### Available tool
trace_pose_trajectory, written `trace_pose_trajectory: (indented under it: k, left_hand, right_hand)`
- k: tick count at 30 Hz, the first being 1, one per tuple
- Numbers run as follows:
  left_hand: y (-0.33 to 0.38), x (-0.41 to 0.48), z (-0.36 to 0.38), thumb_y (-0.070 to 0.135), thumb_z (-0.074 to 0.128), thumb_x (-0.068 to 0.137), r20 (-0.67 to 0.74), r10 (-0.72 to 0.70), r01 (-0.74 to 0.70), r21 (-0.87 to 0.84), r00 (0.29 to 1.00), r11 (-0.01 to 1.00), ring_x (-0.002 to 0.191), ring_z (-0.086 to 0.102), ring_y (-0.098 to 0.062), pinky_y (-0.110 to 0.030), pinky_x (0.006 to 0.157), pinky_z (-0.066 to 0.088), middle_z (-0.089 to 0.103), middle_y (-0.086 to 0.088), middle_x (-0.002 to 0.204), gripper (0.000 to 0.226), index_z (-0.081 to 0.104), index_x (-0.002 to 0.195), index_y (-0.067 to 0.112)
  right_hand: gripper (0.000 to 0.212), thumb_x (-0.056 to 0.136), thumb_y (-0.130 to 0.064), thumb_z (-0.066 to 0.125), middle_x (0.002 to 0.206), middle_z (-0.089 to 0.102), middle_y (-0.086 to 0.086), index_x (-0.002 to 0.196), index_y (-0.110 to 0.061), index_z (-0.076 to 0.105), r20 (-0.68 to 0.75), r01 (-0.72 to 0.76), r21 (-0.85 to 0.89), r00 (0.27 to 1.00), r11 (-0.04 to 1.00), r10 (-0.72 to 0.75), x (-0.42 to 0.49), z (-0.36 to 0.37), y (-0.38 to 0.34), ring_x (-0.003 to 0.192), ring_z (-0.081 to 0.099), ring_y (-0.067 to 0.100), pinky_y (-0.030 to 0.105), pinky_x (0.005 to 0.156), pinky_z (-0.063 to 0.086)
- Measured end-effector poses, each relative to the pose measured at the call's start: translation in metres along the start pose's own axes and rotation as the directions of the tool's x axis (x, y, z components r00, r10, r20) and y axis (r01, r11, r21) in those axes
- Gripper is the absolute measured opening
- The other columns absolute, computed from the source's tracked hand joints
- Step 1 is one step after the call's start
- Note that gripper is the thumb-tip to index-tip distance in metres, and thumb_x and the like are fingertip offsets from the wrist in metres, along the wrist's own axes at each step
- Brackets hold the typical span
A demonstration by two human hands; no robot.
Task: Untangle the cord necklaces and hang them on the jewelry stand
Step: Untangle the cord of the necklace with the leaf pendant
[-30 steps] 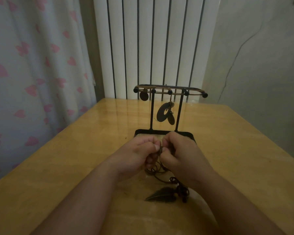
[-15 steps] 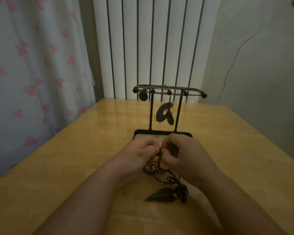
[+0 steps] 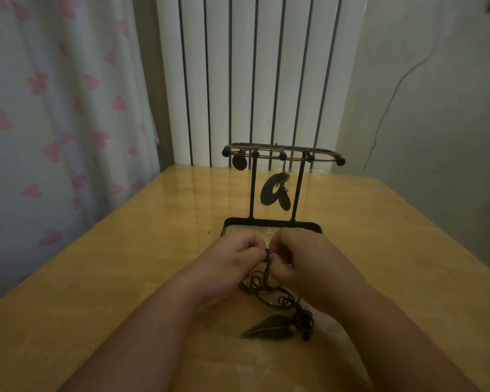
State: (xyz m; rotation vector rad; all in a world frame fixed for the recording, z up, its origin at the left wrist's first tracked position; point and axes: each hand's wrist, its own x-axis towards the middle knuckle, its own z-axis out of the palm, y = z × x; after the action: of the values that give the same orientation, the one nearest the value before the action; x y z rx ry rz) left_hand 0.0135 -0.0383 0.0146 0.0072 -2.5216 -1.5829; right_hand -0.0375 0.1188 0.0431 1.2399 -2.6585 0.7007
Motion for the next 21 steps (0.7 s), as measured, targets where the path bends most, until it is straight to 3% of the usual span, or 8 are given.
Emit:
trace_pose_trajectory:
  k: [9, 15, 21]
  left_hand:
    - [-0.001, -0.001, -0.003, 0.022, 0.049, 0.094, 0.002, 0.003, -0.003, -0.017, 1.0, 1.0, 0.064, 0.045, -0.014, -0.038, 0.062, 0.038, 0.052, 0.008, 0.067, 0.034, 0.061, 0.069, 0.042]
    - [0.003, 0.0, 0.0, 0.031, 0.049, 0.081, 0.013, 0.001, 0.0, -0.069, 1.0, 0.998, 0.063, 0.044, -0.012, -0.037, 0.063, 0.038, 0.051, 0.008, 0.066, 0.021, 0.06, 0.066, 0.041]
    - [0.005, -0.001, -0.003, 0.031, 0.049, 0.083, 0.034, 0.015, -0.011, -0.131, 0.999, 0.991, 0.064, 0.044, -0.014, -0.037, 0.063, 0.039, 0.051, 0.003, 0.069, 0.019, 0.06, 0.067, 0.035]
  right_hand:
    - [0.004, 0.092, -0.03, 0.057, 0.086, 0.055, -0.012, 0.094, -0.033, 0.054, 0.0, 0.004, -0.012, 1.0, 1.0, -0.004, 0.002, 0.003, 0.001, 0.079, 0.052, 0.005, 0.022, 0.075, 0.051]
    - [0.005, 0.09, -0.031, 0.055, 0.08, 0.053, -0.009, 0.089, -0.032, 0.051, -0.041, 0.023, 0.013, 0.999, 1.0, -0.023, 0.001, 0.005, 0.001, 0.073, 0.05, 0.007, 0.023, 0.067, 0.049]
    - [0.006, 0.088, -0.032, 0.054, 0.077, 0.053, -0.009, 0.085, -0.03, 0.049, -0.088, 0.012, 0.106, 0.996, 0.994, -0.002, 0.001, 0.01, 0.002, 0.071, 0.052, 0.009, 0.032, 0.068, 0.054]
